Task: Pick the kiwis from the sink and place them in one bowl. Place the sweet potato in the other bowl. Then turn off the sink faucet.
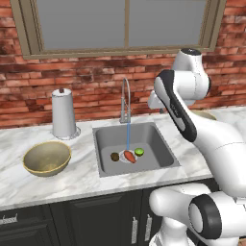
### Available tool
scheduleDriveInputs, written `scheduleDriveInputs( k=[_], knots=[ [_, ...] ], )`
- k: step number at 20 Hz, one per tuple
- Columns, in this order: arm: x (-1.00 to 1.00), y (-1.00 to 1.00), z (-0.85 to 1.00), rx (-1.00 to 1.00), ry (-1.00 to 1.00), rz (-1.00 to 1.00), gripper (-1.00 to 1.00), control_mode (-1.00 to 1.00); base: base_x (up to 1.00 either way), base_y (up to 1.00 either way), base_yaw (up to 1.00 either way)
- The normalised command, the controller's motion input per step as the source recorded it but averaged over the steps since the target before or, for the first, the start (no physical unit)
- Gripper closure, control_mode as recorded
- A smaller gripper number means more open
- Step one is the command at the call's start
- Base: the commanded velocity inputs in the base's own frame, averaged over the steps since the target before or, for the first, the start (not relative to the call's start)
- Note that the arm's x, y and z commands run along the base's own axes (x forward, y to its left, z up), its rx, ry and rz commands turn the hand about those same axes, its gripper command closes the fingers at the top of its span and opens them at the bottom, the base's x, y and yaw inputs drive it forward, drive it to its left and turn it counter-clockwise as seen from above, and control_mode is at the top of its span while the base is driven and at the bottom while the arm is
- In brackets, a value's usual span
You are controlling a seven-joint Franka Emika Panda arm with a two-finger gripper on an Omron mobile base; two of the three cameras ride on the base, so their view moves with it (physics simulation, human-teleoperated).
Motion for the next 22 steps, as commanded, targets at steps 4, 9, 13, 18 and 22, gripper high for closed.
scheduleDriveInputs(
  k=[4, 9, 13, 18, 22],
  knots=[
    [-0.07, 0.03, -0.01, 0.00, -0.05, 0.00, -1.00, -1.00, 0.00, 0.00, 0.00],
    [-0.15, 0.15, -0.11, 0.00, -0.02, 0.00, -1.00, -1.00, 0.00, 0.00, 0.00],
    [-0.25, 0.08, -0.22, 0.01, -0.03, -0.05, -1.00, -1.00, 0.00, 0.00, 0.00],
    [-0.18, 0.00, -0.25, 0.06, 0.00, -0.13, -1.00, -1.00, 0.00, 0.00, 0.00],
    [-0.04, 0.00, -0.30, 0.08, 0.00, -0.23, -1.00, -1.00, 0.00, 0.00, 0.00]
  ],
)
